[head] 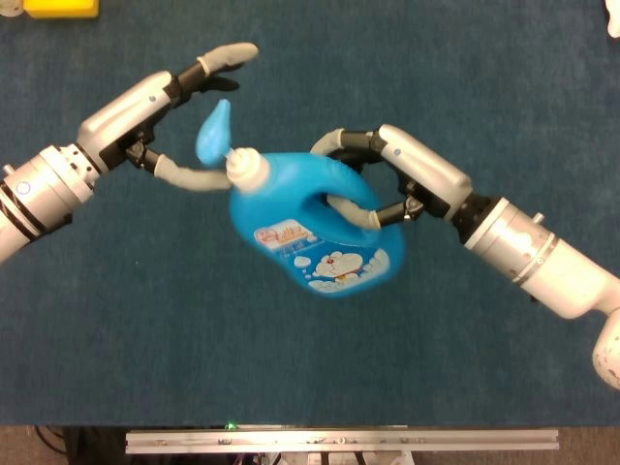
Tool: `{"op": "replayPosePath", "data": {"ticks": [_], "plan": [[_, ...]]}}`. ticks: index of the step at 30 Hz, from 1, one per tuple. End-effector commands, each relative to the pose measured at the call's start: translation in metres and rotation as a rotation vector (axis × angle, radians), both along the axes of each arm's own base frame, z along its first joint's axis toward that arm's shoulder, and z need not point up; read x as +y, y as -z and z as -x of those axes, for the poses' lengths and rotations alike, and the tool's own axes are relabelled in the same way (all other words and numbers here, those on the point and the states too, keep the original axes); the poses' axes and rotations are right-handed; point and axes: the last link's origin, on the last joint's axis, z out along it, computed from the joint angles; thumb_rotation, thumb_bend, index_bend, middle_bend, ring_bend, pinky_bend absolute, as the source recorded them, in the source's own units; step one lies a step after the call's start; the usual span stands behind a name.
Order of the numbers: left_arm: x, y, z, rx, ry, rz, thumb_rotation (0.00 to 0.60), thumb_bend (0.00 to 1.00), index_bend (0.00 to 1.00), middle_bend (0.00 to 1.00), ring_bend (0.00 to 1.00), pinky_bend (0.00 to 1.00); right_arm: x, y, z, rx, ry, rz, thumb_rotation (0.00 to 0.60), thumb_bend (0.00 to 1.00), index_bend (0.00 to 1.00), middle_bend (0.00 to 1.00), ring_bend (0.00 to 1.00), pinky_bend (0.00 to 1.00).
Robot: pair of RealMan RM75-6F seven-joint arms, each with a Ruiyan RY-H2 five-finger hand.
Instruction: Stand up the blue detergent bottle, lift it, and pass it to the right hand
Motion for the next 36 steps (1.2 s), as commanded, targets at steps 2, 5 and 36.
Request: {"op": "replayPosePath", "data": {"ticks": [2, 5, 36], "plan": [[-0.001, -0.002, 0.002, -0.001, -0.004, -0.001, 0.399, 0.19, 0.0, 0.0, 0.0, 0.1, -0.002, -0.003, 0.002, -0.004, 0.004, 0.018, 0.6, 0.45, 0.61, 0.57, 0.53, 0.6], [-0.001, -0.003, 0.004, 0.007, -0.006, -0.003, 0.364, 0.19, 0.0, 0.0, 0.0, 0.11, -0.004, -0.007, 0.005, -0.005, 0.013, 0.03, 0.6, 0.45, 0.61, 0.57, 0.53, 0.6], [-0.013, -0.031, 0.063, 0.164, -0.198, -0.096, 0.537, 0.19, 0.0, 0.0, 0.0, 0.11, 0.002, -0.062, 0.085, -0.125, 0.165, 0.213, 0.6, 0.45, 0.61, 0.58, 0.53, 0.61]]}}
